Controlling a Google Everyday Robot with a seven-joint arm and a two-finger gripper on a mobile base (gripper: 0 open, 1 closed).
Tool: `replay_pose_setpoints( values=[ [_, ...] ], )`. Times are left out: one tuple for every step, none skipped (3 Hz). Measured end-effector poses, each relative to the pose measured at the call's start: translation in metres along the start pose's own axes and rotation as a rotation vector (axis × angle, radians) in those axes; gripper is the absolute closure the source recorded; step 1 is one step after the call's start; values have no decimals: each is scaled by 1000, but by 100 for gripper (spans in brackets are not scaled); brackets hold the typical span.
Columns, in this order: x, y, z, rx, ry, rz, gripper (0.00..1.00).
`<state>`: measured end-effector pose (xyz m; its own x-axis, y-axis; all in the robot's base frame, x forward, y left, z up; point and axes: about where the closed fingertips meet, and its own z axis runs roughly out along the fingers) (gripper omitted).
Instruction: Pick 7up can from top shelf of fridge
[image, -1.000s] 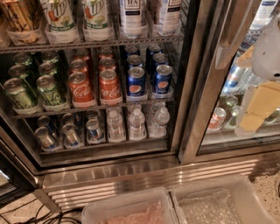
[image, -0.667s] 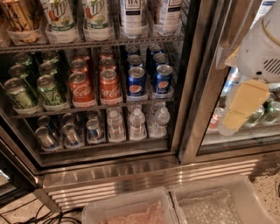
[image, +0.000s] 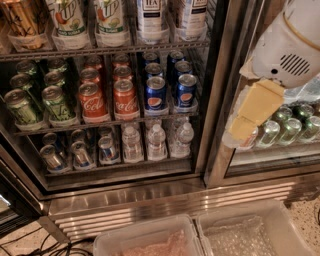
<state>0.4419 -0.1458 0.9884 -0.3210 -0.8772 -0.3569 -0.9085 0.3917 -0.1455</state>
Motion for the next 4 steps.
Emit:
replay_pose_setpoints(
  values=[
    [-2, 1, 0, -3, -7, -1, 0],
    [-14, 10, 3, 17, -32, -18, 0],
    [-45, 26, 16, 12, -142, 53, 0],
    [-83, 30, 21, -5, -269, 208, 0]
  ],
)
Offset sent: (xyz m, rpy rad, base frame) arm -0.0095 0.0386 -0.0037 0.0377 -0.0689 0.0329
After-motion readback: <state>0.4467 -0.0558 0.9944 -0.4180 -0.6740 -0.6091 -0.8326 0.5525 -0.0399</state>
